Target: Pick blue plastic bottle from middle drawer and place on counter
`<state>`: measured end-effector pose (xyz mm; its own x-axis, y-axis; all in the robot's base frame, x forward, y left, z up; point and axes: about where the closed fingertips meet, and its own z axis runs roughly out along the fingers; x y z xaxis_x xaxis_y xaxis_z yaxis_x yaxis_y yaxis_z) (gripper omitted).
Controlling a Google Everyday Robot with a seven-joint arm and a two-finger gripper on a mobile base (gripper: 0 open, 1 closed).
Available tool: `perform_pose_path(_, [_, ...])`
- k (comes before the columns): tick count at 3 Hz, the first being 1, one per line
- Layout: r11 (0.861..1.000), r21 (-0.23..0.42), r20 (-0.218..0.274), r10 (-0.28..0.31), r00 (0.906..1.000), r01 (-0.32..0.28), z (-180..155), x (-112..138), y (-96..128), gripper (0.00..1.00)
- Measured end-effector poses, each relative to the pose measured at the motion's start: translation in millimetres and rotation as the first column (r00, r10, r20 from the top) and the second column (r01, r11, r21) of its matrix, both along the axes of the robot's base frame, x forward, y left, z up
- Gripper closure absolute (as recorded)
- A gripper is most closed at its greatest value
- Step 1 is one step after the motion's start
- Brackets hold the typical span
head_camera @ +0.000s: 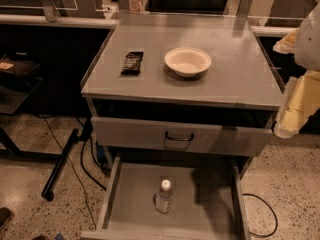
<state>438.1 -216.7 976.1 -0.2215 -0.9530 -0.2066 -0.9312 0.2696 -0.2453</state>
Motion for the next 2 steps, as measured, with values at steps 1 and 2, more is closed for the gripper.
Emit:
perform_pose_path(1, [1.000, 0.000, 0.000, 0.000, 1.0000, 0.000, 0.0, 0.0, 0.0, 0.00])
perform_pose_path(2, [0.999, 0.038, 0.022, -0.008, 0.9997, 0.007, -9.3, -3.9, 3.7, 0.00])
